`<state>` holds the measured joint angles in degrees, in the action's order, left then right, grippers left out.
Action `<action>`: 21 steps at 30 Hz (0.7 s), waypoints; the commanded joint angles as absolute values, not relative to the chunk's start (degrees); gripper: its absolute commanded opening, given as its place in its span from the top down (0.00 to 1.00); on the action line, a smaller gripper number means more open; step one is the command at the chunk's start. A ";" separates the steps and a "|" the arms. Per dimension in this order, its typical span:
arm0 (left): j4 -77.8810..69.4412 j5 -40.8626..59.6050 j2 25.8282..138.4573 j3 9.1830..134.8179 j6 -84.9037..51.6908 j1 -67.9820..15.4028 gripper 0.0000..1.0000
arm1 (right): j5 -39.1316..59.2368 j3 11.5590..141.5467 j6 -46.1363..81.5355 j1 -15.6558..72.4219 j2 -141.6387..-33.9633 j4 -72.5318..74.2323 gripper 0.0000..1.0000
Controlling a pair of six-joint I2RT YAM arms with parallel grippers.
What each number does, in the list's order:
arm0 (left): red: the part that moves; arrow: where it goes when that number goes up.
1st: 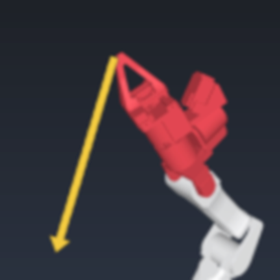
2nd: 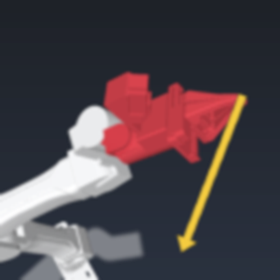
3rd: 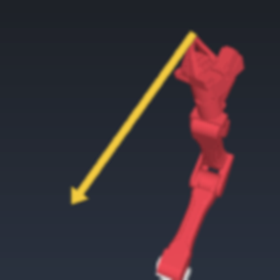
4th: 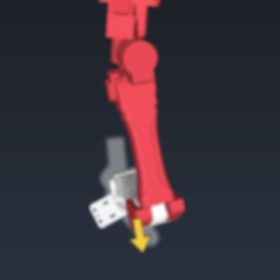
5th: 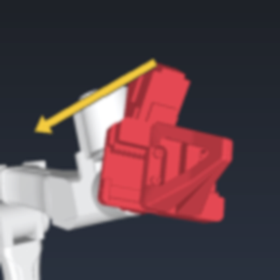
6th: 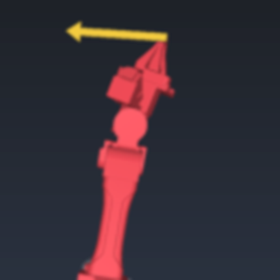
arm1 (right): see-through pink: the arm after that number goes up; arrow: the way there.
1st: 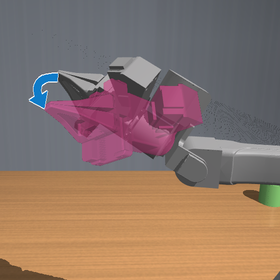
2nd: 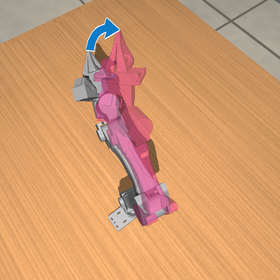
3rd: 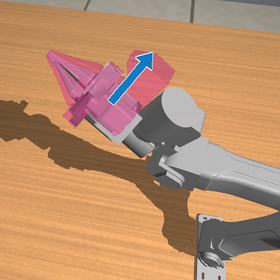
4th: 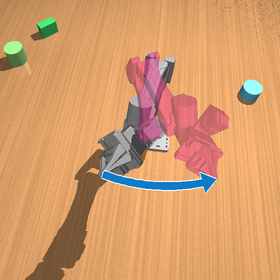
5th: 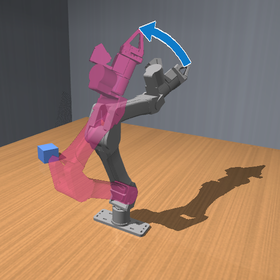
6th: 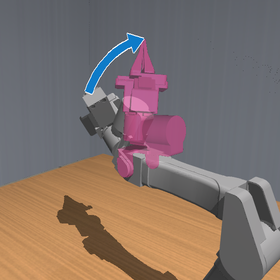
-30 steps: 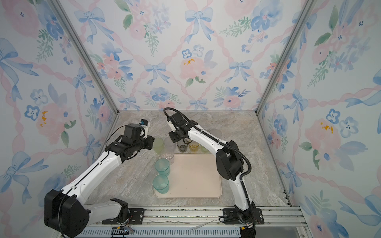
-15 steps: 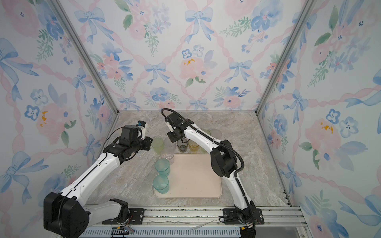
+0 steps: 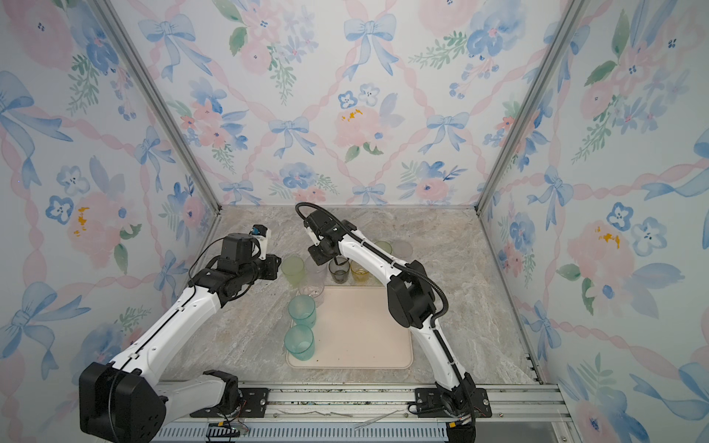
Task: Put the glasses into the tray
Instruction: 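Grasp the frosted clear cup by its rim with the right gripper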
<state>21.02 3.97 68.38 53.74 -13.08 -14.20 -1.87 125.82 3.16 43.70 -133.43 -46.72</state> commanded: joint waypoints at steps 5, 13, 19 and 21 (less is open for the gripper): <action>20.65 4.86 67.32 52.91 -11.87 -13.62 0.76 | -2.90 127.78 1.53 44.50 -135.52 -49.17 0.81; 20.61 5.05 67.59 53.08 -11.87 -13.40 0.76 | -2.66 128.69 1.15 44.55 -136.58 -49.78 0.86; 20.71 5.08 67.59 53.07 -11.69 -13.28 0.76 | -2.75 129.63 0.89 44.57 -137.21 -49.95 0.91; 20.64 5.14 67.72 53.08 -11.69 -13.24 0.76 | -3.19 129.53 0.73 44.60 -137.20 -49.92 0.92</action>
<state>20.99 4.38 68.38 53.74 -12.67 -13.78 -2.22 128.09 1.23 43.72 -135.79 -48.47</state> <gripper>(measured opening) 0.242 0.086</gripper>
